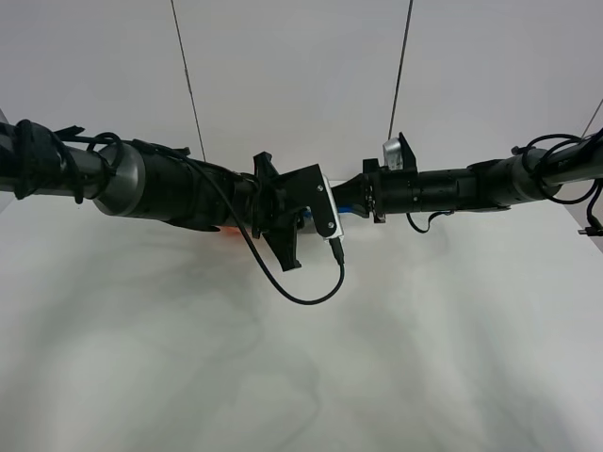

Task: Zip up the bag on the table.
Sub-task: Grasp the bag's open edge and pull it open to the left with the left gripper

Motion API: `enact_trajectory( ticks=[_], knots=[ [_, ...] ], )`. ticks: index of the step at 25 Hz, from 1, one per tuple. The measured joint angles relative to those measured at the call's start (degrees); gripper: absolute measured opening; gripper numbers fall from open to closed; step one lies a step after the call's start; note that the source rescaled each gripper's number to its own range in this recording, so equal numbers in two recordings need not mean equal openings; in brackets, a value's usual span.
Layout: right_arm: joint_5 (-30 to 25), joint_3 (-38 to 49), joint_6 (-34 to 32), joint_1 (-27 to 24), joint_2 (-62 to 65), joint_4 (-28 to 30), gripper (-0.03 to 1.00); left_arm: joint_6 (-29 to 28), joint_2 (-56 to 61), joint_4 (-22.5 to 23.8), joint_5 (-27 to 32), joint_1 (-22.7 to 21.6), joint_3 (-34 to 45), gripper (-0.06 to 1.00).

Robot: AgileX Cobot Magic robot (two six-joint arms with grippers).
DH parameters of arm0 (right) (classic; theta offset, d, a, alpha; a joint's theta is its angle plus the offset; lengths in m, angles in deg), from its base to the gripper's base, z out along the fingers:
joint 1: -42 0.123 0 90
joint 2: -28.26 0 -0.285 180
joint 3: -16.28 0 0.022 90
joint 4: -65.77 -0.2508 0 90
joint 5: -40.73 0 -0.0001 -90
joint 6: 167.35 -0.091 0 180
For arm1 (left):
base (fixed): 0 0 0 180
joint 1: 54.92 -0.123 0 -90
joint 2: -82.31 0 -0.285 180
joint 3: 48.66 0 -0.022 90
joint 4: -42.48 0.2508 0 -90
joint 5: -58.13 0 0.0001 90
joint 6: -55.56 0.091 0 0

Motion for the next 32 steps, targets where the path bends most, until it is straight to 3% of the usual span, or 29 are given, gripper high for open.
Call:
enact_trajectory(
  ticks=[8,12,32],
  knots=[
    [0.0,0.0,0.0,0.0,0.0,0.1,0.00,-0.1,0.0,0.0,0.0,0.0,0.0,0.08],
    [0.0,0.0,0.0,0.0,0.0,0.2,0.00,-0.1,0.0,0.0,0.0,0.0,0.0,0.00],
    [0.1,0.0,0.0,0.0,0.0,-0.1,0.00,-0.2,0.1,0.0,-4.2,-1.2,0.0,0.00]
  ],
)
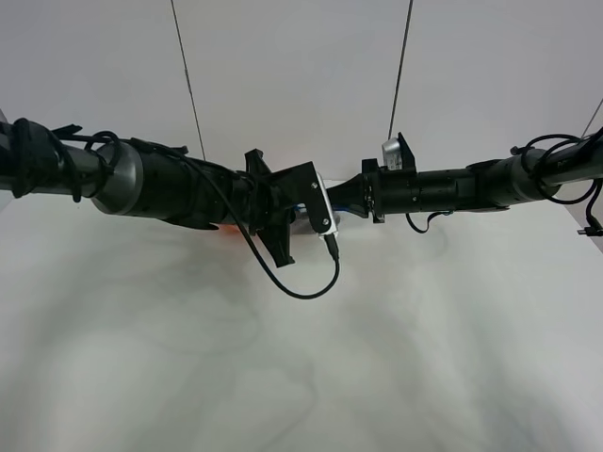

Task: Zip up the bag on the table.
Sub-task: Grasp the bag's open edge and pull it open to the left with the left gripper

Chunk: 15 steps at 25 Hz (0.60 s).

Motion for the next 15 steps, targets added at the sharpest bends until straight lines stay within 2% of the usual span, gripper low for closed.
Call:
enact_trajectory(
  ticks=[10,15],
  knots=[
    [0.3,-0.2,0.0,-1.2,0.0,0.5,0.00,0.5,0.0,0.0,-2.5,-7.3,0.0,0.00],
    [0.2,-0.2,0.0,-2.1,0.0,1.6,0.00,3.7,0.0,0.0,-1.9,-10.3,0.0,0.00]
  ],
)
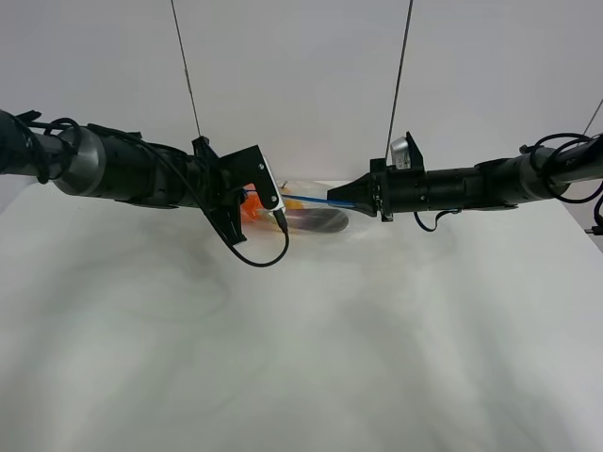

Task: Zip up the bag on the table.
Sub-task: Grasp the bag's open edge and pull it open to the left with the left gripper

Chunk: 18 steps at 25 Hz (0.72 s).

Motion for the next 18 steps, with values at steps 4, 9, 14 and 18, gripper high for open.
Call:
enact_trajectory(
  ticks=[4,9,14,18],
  knots=[
    [-0.2,0.0,0.0,-0.9,0.0,0.8,0.00,1.0,0.0,0.0,-0.2,-2.7,0.0,0.00],
    [-0.6,0.0,0.0,-1.3,0.0,1.8,0.00,2.5,0.0,0.0,-1.0,-5.8,0.0,0.00],
    [-0.8,0.0,0.0,-1.3,0.0,2.0,0.00,3.8,0.0,0.0,-1.1,-8.0,0.0,0.00],
    [-0.8,0.0,0.0,-1.3,0.0,2.2,0.00,3.8,0.0,0.0,-1.5,-9.1,0.0,0.00]
  ],
)
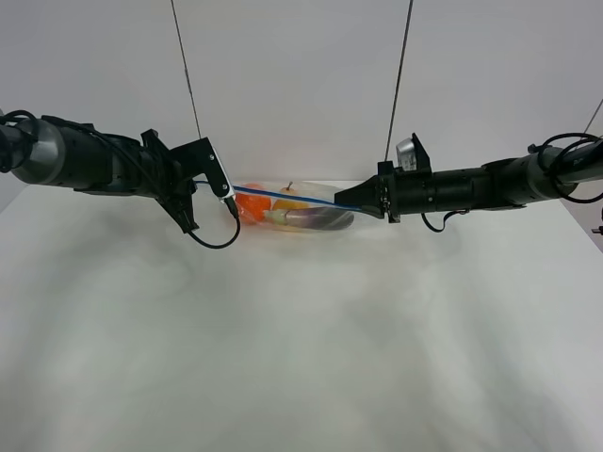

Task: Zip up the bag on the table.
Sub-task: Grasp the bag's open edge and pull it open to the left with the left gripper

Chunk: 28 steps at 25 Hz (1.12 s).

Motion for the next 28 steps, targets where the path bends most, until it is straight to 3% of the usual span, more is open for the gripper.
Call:
enact_trajectory(
  ticks=[19,28],
  knots=[
    [-0.2,0.0,-0.2,-0.1,0.0,0.4,0.00,-1.2,0.0,0.0,0.4,-2.5,0.0,0.01],
    [-0.2,0.0,-0.2,-0.8,0.0,1.3,0.00,-8.6,0.0,-0.1,-3.5,-3.9,0.0,0.33]
  ],
)
